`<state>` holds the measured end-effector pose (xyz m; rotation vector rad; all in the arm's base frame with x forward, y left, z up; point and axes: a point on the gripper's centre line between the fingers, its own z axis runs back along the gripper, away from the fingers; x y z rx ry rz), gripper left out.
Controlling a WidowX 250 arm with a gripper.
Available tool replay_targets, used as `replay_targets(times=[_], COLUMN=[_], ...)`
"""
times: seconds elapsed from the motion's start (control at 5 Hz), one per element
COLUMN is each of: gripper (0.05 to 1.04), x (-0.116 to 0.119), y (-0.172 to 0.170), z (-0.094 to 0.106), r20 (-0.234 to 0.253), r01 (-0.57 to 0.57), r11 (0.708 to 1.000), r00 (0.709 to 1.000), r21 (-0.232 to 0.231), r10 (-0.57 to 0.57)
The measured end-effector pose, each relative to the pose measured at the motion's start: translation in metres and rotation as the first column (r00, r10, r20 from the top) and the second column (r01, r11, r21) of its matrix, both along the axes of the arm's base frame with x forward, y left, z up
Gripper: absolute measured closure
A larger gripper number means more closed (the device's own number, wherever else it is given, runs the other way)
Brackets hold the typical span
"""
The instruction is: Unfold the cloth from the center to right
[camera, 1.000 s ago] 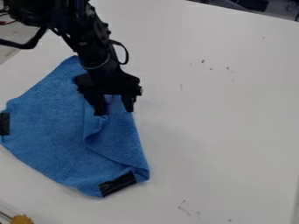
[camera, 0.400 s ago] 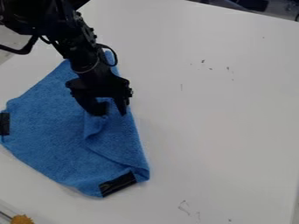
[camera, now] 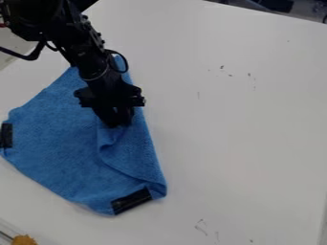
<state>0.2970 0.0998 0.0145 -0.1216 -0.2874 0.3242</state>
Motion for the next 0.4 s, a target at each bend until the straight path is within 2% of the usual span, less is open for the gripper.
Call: replay_targets(times=[0.2, 0.4], gripper=[0.907, 1.015], x=[0.0019, 0.0016], y=[0.0008, 0.0017], z=[-0.0021, -0.0037], r20=[-0.008, -0.007], r01=[0.005, 0.003], r11=[1.000, 1.000], r00=[1.000, 1.000], r21=[-0.015, -0.027], r10=[-0.005, -0.003])
